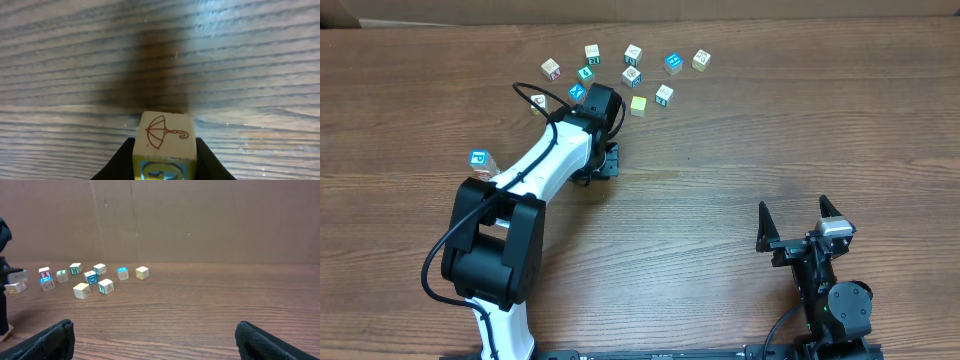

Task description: Form a tower

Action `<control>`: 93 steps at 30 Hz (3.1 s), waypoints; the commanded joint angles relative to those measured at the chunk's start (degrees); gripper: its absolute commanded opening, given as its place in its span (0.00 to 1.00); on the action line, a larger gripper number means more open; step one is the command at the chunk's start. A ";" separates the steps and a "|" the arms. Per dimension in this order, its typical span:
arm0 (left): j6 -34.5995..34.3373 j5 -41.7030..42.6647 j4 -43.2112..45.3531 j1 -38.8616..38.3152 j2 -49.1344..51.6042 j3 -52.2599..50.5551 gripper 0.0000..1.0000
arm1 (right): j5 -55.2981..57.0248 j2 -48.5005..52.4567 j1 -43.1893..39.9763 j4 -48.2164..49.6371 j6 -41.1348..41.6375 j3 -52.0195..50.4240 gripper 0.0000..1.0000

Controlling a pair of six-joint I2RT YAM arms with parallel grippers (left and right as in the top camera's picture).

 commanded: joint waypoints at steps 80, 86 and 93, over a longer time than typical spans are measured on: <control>-0.37 -3.85 7.63 -0.07 -1.38 -4.13 0.22 | -0.02 -0.09 -0.15 0.24 -0.09 -0.59 1.00; -0.37 -3.85 7.61 -0.07 -1.40 -4.13 0.21 | -0.02 -0.09 -0.15 0.24 -0.09 -0.59 1.00; -0.37 -3.85 7.61 -0.07 -1.40 -4.13 0.11 | -0.02 -0.09 -0.15 0.24 -0.07 -0.59 1.00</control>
